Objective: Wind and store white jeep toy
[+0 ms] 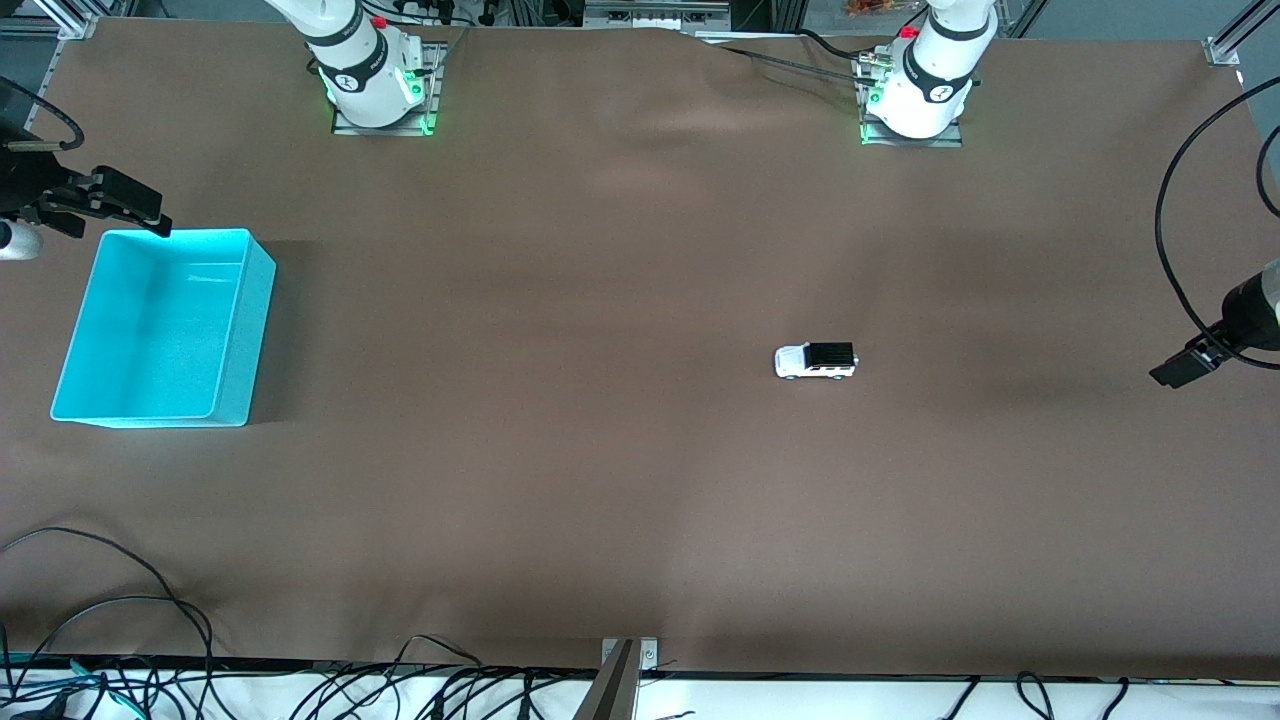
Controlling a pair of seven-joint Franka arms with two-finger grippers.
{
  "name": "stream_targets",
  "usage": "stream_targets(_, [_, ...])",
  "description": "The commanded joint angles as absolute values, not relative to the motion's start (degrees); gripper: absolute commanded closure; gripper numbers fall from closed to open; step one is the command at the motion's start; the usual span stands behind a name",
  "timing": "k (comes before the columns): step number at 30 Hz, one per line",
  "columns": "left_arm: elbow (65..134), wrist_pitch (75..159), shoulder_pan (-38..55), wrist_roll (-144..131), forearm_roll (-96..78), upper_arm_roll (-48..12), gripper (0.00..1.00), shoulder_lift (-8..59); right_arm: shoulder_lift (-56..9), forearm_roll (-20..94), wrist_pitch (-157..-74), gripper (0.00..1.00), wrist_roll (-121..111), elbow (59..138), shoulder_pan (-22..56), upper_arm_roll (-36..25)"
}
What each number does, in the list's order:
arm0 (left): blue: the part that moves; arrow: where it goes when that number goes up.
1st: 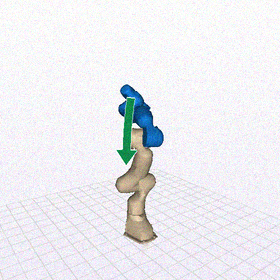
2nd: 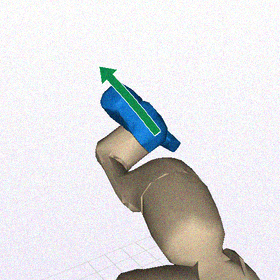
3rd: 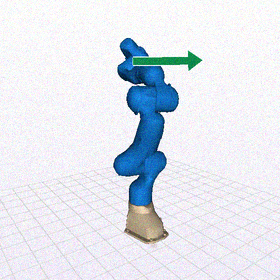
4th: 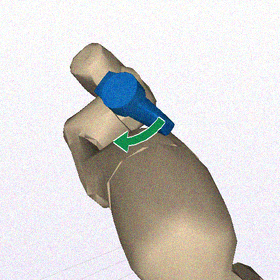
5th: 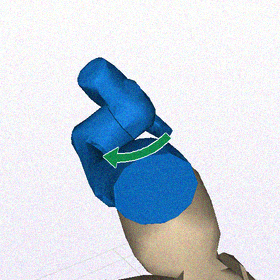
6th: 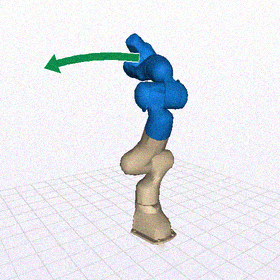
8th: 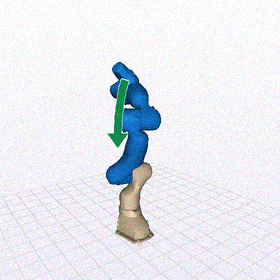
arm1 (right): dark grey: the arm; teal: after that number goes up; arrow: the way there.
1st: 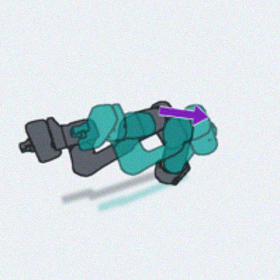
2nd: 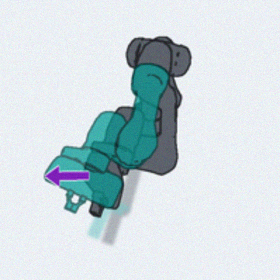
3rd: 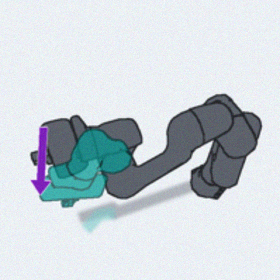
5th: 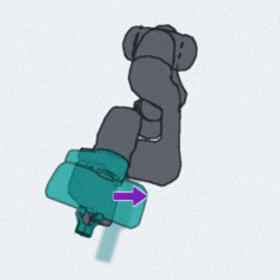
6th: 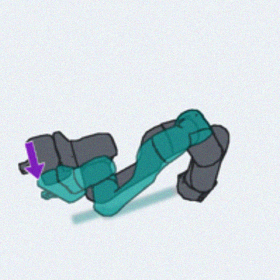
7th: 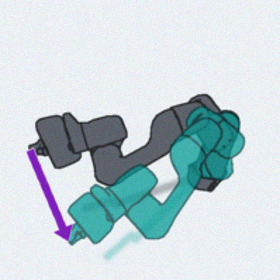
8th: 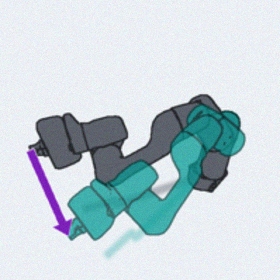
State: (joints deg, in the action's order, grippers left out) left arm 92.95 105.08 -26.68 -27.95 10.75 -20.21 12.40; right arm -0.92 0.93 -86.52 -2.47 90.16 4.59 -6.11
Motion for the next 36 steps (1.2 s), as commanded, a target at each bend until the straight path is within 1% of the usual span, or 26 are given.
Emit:
stream_targets(1, [89.1, 100.2, -26.3, -16.5, 8.9, -20.5, 0.0, 12.5, -0.6, 0.9, -85.4, 0.0, -2.0, 89.5, 4.5, -6.1])
stream_targets(6, [86.3, 97.0, -26.4, -7.6, 8.8, -21.5, 0.0, 12.5, -0.7, 0.9, -85.5, 0.0, -2.0, 89.4, 4.5, -6.1])
stream_targets(16, [86.0, 94.0, -27.1, 4.5, 5.9, -23.0, 0.0, 12.0, -0.7, 0.9, -85.5, 0.0, -2.0, 89.5, 4.4, -6.2])
stream_targets(20, [86.5, 93.8, -27.1, 4.6, 2.4, -22.6, 0.0, 9.8, -0.7, 1.0, -85.5, 0.0, -2.0, 89.4, 4.4, -6.1])
stream_targets(36, [88.1, 92.5, -27.0, 4.5, 2.6, -23.1, 0.0, 8.3, -0.7, 0.9, -85.8, 0.0, -2.0, 89.0, 4.4, -5.9])
